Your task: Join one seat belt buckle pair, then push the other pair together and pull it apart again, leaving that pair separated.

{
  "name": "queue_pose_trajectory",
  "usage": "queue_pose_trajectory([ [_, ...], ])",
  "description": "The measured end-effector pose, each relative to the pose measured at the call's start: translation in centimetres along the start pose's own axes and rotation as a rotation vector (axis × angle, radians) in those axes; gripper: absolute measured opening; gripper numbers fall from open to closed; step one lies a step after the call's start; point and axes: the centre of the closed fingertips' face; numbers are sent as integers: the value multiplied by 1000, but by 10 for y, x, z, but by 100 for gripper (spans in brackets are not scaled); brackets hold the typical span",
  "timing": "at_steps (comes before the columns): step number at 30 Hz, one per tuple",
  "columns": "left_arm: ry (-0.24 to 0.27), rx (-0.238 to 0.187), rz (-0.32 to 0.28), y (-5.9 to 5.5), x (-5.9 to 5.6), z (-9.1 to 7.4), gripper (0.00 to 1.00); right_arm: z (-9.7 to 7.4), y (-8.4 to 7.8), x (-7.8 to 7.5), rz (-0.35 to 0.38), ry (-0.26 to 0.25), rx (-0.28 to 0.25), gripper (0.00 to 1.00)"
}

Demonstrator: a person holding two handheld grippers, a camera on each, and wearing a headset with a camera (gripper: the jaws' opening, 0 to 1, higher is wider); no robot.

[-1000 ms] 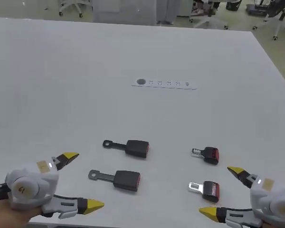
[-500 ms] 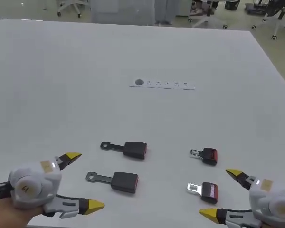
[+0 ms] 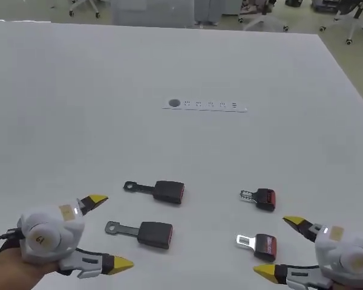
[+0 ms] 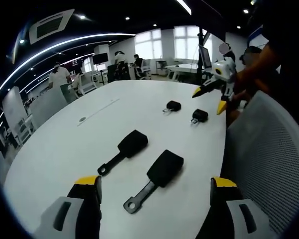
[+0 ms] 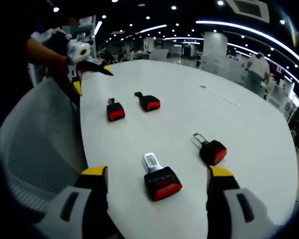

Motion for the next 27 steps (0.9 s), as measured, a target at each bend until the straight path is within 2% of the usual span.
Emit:
queue_pose_trajectory([
  [12, -50, 50, 43, -5, 3, 21, 89, 12, -11, -4, 13, 48, 26, 81],
  [22, -86, 83, 52, -10, 7, 37, 87, 22, -18, -4, 16, 86, 51, 80],
  [27, -116, 118, 71, -16, 8, 47, 84, 26, -21, -4, 9, 108, 68, 78],
])
Point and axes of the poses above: the centre of the closed fingertips' face, and the gripper's own axes: z roughly forward along the fingers, x roughly to its left, y roughly out of its top, and after that the axes turned 14 degrees about -z, right-handed
